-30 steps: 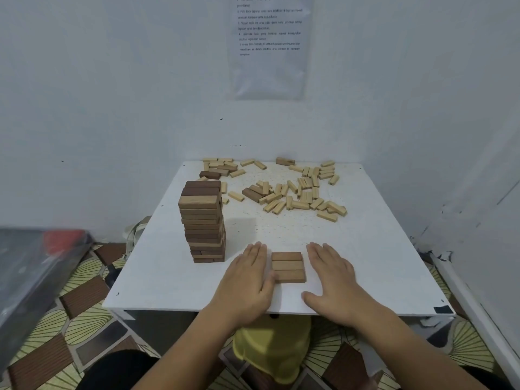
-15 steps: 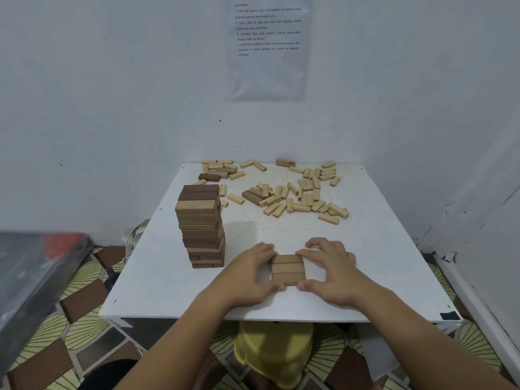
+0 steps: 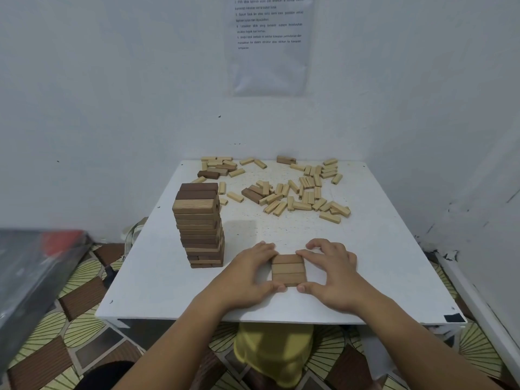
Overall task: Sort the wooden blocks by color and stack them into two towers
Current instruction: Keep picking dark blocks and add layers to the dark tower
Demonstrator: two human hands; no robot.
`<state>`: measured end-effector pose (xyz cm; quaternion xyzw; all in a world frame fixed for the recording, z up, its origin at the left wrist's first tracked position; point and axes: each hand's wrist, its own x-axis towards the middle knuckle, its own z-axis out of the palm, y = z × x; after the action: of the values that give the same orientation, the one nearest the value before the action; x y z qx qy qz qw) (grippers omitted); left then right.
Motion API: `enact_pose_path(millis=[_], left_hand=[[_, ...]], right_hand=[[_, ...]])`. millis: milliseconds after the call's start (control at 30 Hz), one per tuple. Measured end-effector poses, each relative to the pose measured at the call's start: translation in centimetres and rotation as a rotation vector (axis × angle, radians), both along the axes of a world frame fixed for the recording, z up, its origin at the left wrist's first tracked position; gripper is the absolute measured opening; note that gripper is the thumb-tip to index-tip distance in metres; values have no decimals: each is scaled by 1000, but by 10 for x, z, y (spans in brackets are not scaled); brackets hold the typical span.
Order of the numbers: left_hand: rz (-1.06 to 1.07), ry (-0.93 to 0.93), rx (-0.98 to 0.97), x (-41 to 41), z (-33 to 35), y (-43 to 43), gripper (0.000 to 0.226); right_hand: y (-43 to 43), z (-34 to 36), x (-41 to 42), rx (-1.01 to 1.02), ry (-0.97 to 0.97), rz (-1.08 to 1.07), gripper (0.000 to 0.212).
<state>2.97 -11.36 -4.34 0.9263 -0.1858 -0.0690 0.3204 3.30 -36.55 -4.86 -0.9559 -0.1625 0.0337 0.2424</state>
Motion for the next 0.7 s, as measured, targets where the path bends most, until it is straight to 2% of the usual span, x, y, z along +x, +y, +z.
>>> enact_pose_path(millis=[200, 467, 700], left_hand=[[4, -2, 4, -1, 5, -1, 85], [-48, -20, 203, 7, 30, -13, 74], [-44, -58, 116, -17, 63, -14, 70]], right_hand=[[0, -1, 1, 23, -3, -7, 72], [-1, 9, 1, 35, 23, 20, 68], [-12, 57, -21, 51, -35, 102, 62]])
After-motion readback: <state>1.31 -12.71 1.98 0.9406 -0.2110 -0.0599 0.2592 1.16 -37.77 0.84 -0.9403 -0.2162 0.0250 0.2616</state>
